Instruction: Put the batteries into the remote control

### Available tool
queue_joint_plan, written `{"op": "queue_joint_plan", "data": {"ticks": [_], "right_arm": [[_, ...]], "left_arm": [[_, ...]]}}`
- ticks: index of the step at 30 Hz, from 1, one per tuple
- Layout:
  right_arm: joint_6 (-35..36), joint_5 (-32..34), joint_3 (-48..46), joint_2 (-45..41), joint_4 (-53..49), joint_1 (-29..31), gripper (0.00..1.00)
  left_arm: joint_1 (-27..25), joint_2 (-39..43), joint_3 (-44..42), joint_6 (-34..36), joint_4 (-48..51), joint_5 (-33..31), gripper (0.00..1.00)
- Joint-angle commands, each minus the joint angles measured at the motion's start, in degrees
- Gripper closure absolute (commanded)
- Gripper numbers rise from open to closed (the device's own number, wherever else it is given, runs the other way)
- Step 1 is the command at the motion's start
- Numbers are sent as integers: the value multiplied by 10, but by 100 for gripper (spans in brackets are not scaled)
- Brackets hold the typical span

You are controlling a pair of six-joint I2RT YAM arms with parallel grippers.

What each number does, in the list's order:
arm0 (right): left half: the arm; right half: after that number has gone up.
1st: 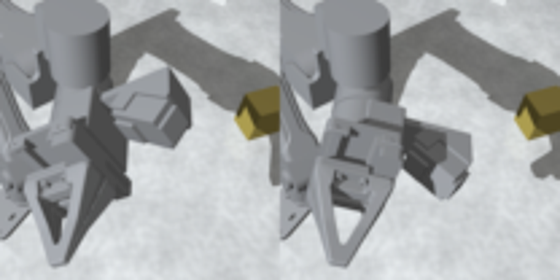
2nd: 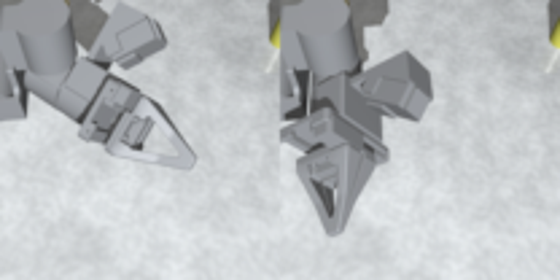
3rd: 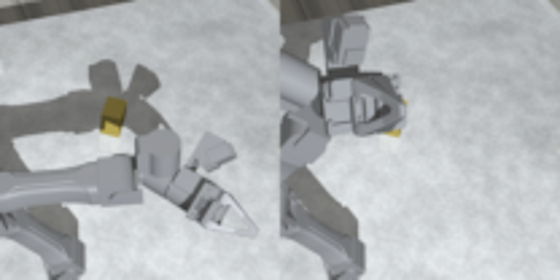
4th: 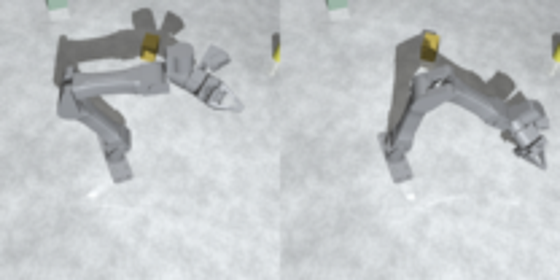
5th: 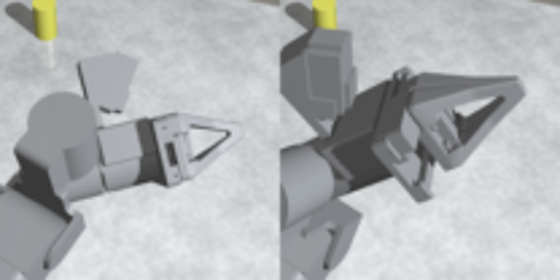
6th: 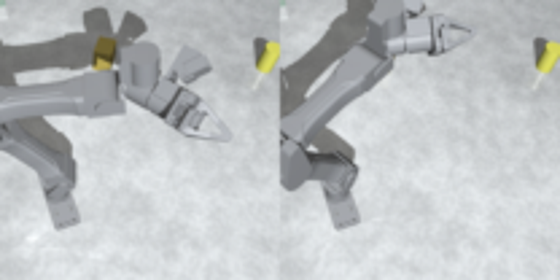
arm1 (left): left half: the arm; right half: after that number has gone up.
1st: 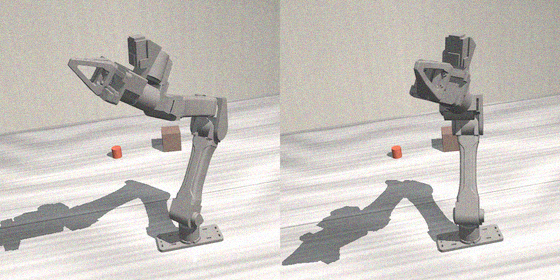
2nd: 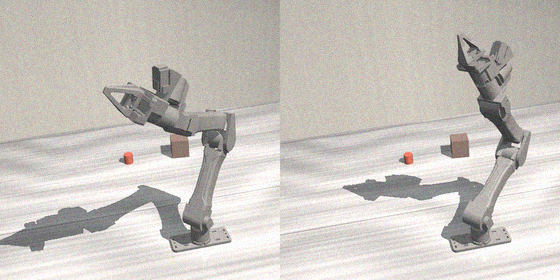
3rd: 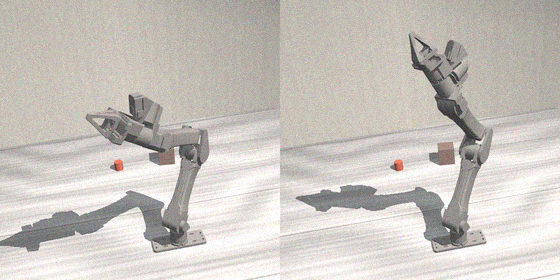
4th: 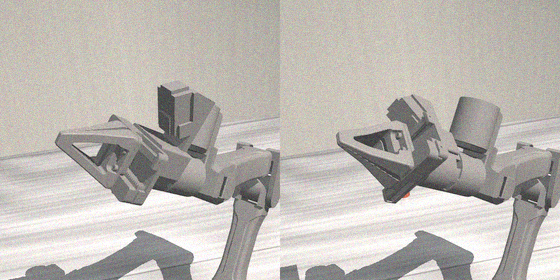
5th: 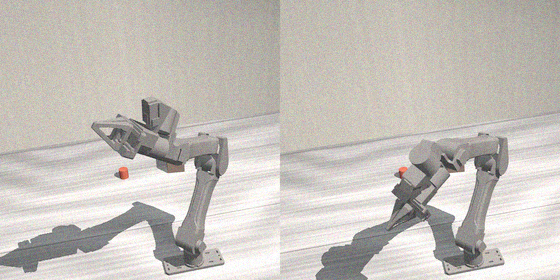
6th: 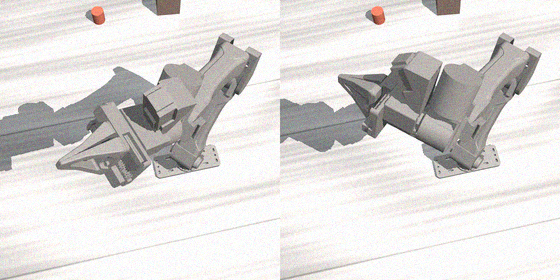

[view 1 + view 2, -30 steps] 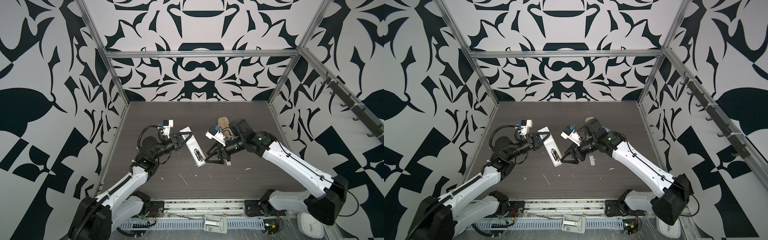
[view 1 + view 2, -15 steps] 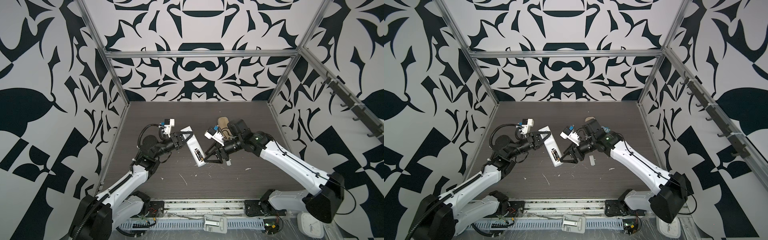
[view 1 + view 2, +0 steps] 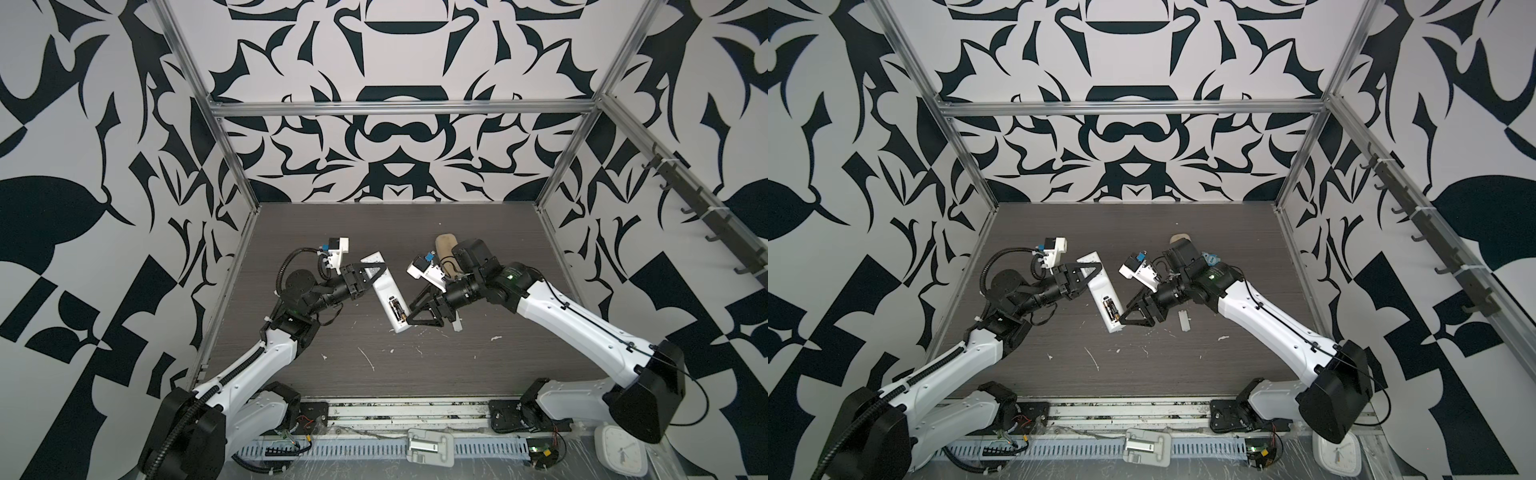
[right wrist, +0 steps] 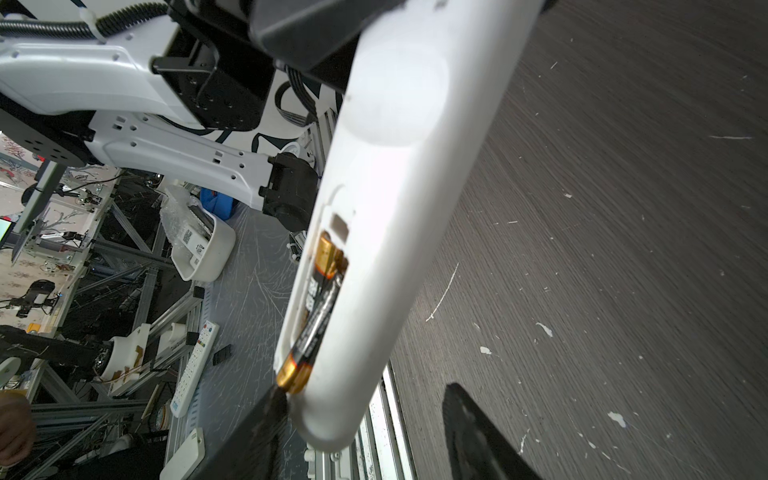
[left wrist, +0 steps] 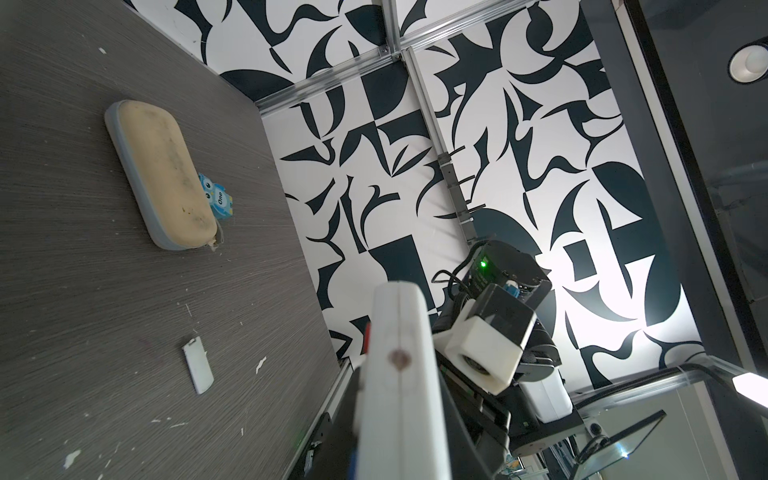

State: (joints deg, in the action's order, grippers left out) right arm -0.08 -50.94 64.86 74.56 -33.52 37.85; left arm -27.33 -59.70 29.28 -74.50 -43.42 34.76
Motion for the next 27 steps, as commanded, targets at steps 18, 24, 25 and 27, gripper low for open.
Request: {"op": "queue_joint_plan", "data": {"ticks": [18, 24, 25, 27], "right_arm": [[-38, 53, 22, 22, 40, -2, 46], [-49, 57, 25, 32, 36, -2, 52], [-49, 59, 26, 33, 33, -2, 53], [-51, 65, 29, 38, 27, -2, 55]], "left_arm": [[-1, 5, 19, -16, -30, 8, 100], [-1, 4, 18, -16, -30, 8, 100], [-1, 4, 18, -16, -30, 8, 100], [-1, 2, 18, -16, -30, 8, 100]]}}
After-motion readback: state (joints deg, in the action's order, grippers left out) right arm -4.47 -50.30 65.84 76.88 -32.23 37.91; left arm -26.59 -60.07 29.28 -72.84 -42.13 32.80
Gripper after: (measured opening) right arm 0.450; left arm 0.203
